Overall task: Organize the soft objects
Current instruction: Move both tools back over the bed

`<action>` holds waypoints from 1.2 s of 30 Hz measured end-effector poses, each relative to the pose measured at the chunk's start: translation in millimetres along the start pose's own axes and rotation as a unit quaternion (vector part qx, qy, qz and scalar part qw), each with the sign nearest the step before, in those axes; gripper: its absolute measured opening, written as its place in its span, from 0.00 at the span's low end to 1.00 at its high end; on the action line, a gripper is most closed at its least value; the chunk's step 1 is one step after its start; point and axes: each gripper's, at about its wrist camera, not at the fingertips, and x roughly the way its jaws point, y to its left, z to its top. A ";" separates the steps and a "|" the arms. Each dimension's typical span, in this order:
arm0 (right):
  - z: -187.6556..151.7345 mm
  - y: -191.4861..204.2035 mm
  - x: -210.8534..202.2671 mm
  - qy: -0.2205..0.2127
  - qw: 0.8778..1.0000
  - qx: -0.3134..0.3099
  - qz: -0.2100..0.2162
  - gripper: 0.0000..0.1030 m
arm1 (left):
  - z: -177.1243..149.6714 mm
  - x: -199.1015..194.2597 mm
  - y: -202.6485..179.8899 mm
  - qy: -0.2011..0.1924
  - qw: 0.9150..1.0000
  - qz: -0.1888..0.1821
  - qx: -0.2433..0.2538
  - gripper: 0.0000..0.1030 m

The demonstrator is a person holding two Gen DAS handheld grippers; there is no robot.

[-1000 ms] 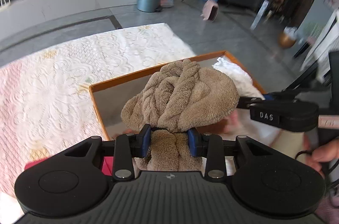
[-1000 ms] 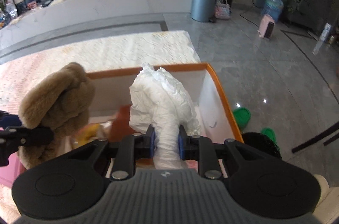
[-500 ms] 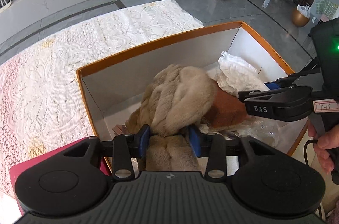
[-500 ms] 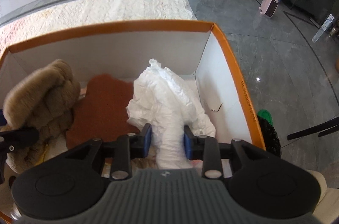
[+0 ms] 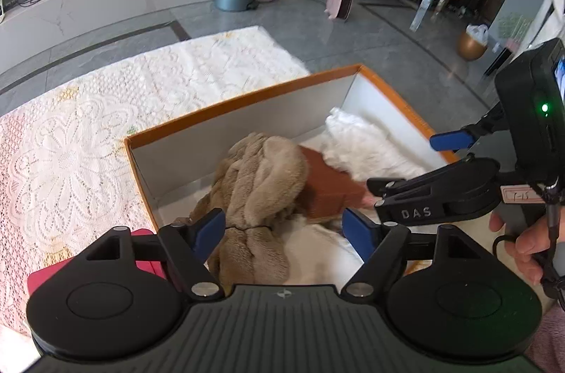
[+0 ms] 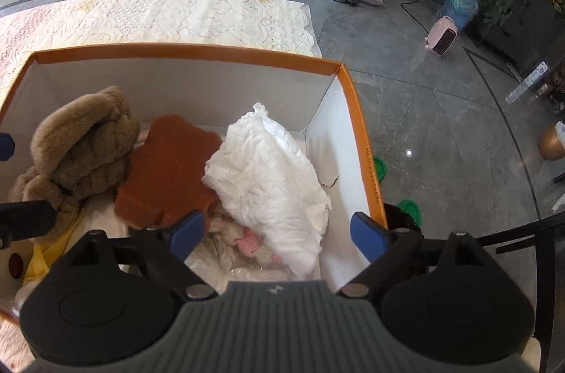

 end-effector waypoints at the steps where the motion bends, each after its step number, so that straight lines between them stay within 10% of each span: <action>1: -1.1 0.2 -5.3 0.000 1.000 -0.001 0.001 0.87 | -1.5 -4.5 -0.4 -0.004 1.000 -0.003 0.000 0.86; 22: -97.8 105.1 -124.7 -0.202 0.974 0.063 0.078 0.87 | -112.9 -122.4 33.2 -0.165 0.985 -0.005 -0.044 0.77; 36: -135.2 225.4 -158.3 -0.242 0.960 0.010 0.140 0.87 | -197.8 -161.9 104.8 -0.178 0.970 0.124 -0.109 0.61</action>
